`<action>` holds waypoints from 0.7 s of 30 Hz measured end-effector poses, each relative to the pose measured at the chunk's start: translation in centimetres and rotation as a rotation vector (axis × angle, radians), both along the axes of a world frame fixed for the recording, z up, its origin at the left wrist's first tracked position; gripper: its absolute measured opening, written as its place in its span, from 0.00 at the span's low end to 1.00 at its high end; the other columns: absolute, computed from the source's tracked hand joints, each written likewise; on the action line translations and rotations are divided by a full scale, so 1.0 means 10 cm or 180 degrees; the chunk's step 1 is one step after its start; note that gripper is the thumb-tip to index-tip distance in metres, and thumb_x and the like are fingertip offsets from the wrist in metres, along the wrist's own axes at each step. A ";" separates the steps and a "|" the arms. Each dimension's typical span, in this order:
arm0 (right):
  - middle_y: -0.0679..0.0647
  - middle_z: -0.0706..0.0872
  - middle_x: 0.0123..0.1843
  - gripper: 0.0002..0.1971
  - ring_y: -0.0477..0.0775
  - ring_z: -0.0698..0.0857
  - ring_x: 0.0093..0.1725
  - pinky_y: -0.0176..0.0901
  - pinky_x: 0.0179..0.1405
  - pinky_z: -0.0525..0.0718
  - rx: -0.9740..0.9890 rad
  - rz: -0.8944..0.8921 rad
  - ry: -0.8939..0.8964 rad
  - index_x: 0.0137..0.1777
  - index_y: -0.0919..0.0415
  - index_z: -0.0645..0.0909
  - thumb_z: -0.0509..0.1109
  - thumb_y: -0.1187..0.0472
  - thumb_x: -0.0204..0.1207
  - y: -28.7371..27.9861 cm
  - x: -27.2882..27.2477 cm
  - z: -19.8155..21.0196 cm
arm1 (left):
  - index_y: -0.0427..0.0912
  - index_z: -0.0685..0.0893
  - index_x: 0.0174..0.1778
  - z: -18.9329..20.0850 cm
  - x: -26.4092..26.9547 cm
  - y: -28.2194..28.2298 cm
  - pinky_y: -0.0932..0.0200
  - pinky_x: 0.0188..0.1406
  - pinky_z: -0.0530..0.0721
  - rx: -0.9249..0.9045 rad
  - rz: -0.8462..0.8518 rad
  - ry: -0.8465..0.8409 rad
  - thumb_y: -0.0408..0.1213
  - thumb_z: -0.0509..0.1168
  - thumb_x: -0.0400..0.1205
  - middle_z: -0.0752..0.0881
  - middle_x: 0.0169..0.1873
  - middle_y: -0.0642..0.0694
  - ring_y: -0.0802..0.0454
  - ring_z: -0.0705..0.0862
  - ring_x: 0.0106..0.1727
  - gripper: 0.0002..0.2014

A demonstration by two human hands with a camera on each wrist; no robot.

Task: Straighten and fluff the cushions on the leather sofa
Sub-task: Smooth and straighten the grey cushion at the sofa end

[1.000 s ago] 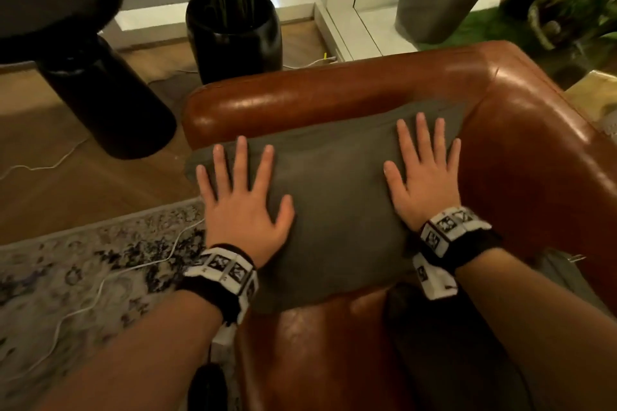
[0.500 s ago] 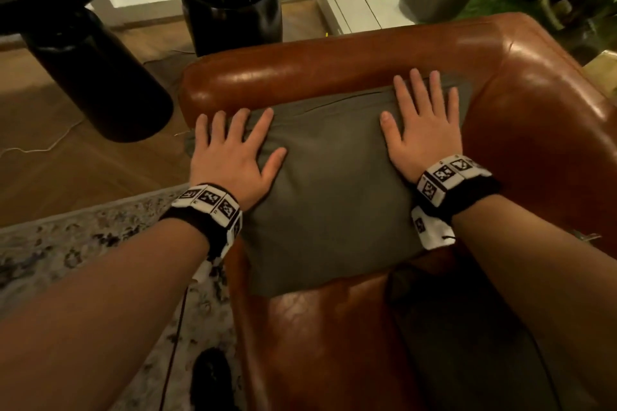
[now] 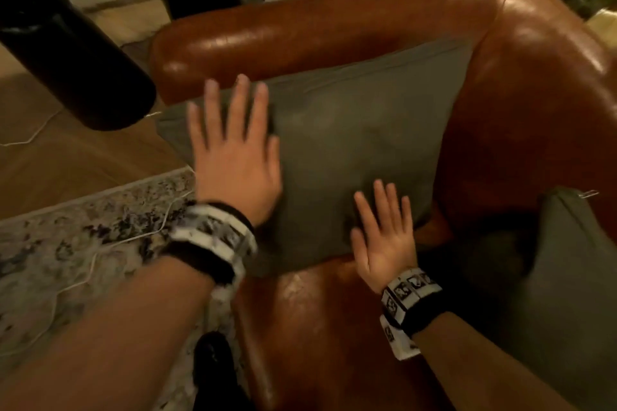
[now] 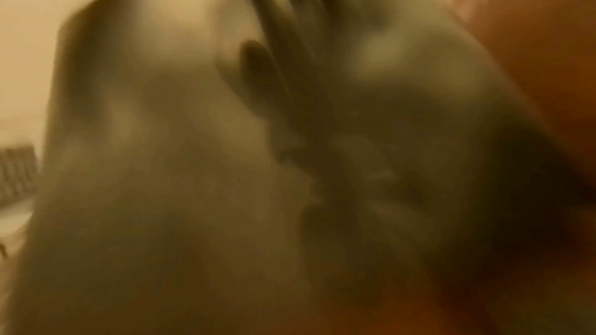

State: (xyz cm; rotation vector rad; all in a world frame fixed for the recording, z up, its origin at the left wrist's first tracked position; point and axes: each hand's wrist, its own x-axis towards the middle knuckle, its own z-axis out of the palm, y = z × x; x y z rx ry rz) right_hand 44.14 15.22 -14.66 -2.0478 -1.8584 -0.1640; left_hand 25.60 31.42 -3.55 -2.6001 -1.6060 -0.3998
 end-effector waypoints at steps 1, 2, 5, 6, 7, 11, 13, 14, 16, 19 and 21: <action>0.58 0.56 0.86 0.28 0.62 0.53 0.86 0.67 0.83 0.54 0.0193 -0.0033 -0.0002 0.85 0.55 0.55 0.52 0.51 0.86 0.17 0.01 0.18 | 0.49 0.56 0.85 -0.04 0.13 -0.21 0.34 0.83 0.44 -0.0042 -0.0208 -0.0132 0.53 0.51 0.84 0.55 0.86 0.44 0.35 0.48 0.86 0.32; 0.57 0.55 0.85 0.28 0.62 0.53 0.86 0.66 0.83 0.51 0.0293 -0.0048 -0.0043 0.85 0.55 0.54 0.51 0.51 0.86 0.38 0.05 0.35 | 0.51 0.56 0.85 -0.12 0.27 -0.39 0.35 0.84 0.43 -0.0118 -0.0458 -0.0153 0.54 0.52 0.84 0.55 0.86 0.46 0.37 0.48 0.86 0.32; 0.54 0.51 0.87 0.29 0.61 0.51 0.86 0.62 0.84 0.47 0.0060 0.0244 -0.0462 0.86 0.51 0.51 0.49 0.48 0.86 0.97 0.33 0.65 | 0.57 0.53 0.85 -0.37 0.52 -0.47 0.39 0.84 0.40 -0.0221 -0.0628 0.0033 0.56 0.52 0.85 0.52 0.86 0.51 0.43 0.47 0.87 0.31; 0.55 0.51 0.88 0.30 0.60 0.50 0.87 0.62 0.84 0.46 -0.0058 0.0295 -0.0640 0.86 0.50 0.50 0.49 0.47 0.86 1.09 0.50 0.68 | 0.58 0.53 0.85 -0.41 0.53 -0.35 0.40 0.83 0.40 -0.0183 -0.0575 0.0066 0.56 0.52 0.85 0.53 0.86 0.52 0.44 0.48 0.87 0.31; 0.56 0.51 0.88 0.31 0.59 0.49 0.87 0.61 0.85 0.46 -0.0149 0.0236 -0.0757 0.86 0.49 0.50 0.49 0.45 0.85 1.17 0.68 0.69 | 0.59 0.54 0.85 -0.44 0.49 -0.23 0.40 0.84 0.41 -0.0121 -0.0533 0.0097 0.57 0.52 0.85 0.53 0.86 0.52 0.44 0.49 0.87 0.31; 0.53 0.46 0.89 0.33 0.57 0.44 0.87 0.66 0.84 0.44 -0.0303 -0.0578 -0.0367 0.87 0.49 0.43 0.46 0.42 0.84 1.20 1.27 0.69 | 0.59 0.50 0.85 -0.47 0.04 0.10 0.35 0.84 0.43 -0.0070 0.0077 0.0037 0.60 0.49 0.83 0.49 0.86 0.49 0.41 0.46 0.87 0.34; 0.53 0.45 0.89 0.34 0.57 0.43 0.87 0.67 0.84 0.45 -0.0240 -0.0838 -0.0050 0.87 0.52 0.42 0.43 0.41 0.84 1.13 1.35 0.72 | 0.58 0.46 0.85 -0.47 -0.12 0.15 0.33 0.83 0.44 -0.0220 0.0325 -0.0023 0.60 0.47 0.83 0.45 0.87 0.47 0.40 0.43 0.87 0.35; 0.55 0.46 0.89 0.34 0.58 0.44 0.87 0.67 0.84 0.46 -0.0118 -0.0927 0.0063 0.87 0.55 0.43 0.43 0.43 0.85 1.07 1.30 0.72 | 0.57 0.45 0.85 -0.46 -0.14 0.13 0.33 0.83 0.44 -0.0258 0.0385 -0.0048 0.60 0.47 0.83 0.44 0.87 0.46 0.39 0.42 0.87 0.35; 0.61 0.50 0.88 0.33 0.62 0.47 0.87 0.67 0.83 0.48 0.0275 -0.0817 0.0116 0.86 0.62 0.48 0.47 0.47 0.85 0.91 1.01 0.69 | 0.55 0.44 0.86 -0.42 -0.06 -0.01 0.33 0.83 0.40 -0.0173 0.0398 -0.0160 0.58 0.47 0.84 0.43 0.86 0.45 0.36 0.41 0.86 0.34; 0.59 0.53 0.86 0.31 0.65 0.52 0.85 0.69 0.82 0.49 0.0422 0.0061 -0.0108 0.85 0.61 0.54 0.48 0.48 0.84 0.71 0.27 0.42 | 0.53 0.49 0.85 -0.53 0.18 -0.41 0.36 0.83 0.40 0.0117 -0.0284 -0.0239 0.53 0.52 0.84 0.49 0.85 0.47 0.36 0.46 0.86 0.33; 0.56 0.54 0.85 0.29 0.63 0.53 0.85 0.67 0.82 0.48 0.0321 0.0260 -0.0314 0.85 0.54 0.55 0.47 0.46 0.85 0.64 0.02 0.16 | 0.56 0.51 0.84 -0.66 0.21 -0.47 0.38 0.83 0.39 0.0224 -0.0615 -0.0029 0.54 0.53 0.84 0.52 0.85 0.50 0.39 0.49 0.85 0.32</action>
